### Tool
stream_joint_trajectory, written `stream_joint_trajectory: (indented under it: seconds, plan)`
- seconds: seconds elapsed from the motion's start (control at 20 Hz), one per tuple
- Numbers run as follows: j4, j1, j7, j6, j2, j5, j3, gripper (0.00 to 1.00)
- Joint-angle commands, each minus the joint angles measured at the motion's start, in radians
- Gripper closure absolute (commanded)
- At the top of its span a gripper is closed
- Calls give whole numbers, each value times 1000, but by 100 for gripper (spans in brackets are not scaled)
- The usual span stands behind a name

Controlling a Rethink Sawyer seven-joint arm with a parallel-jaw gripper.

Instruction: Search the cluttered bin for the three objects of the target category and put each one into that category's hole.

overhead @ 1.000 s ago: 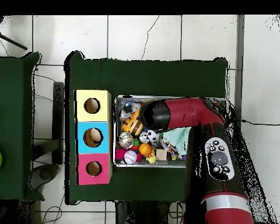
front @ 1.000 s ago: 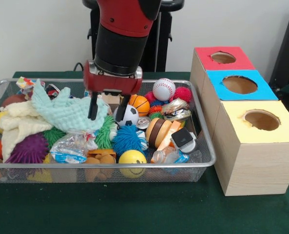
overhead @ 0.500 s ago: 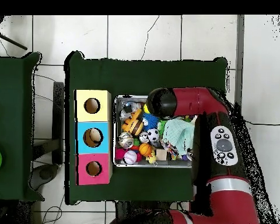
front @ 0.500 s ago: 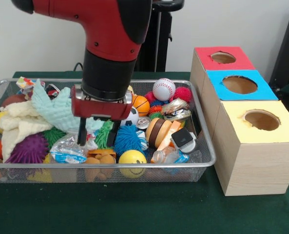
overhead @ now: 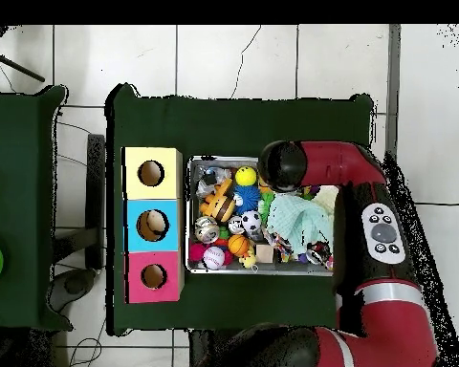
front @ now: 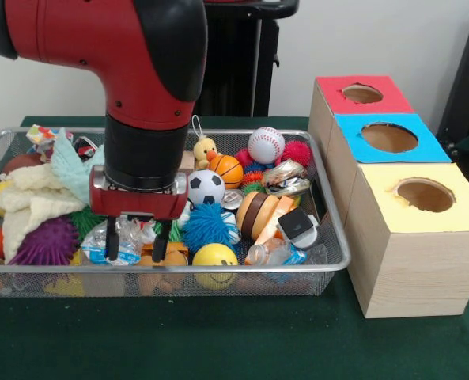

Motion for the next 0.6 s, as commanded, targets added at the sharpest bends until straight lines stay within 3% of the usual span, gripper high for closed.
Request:
stream_joint_trajectory:
  seconds: [0.05, 0.6]
  plan:
    - [71, -18, -253, -8, -2, -105, 60, 0]
    - [171, 31, -138, -5, -56, -159, 19, 0]
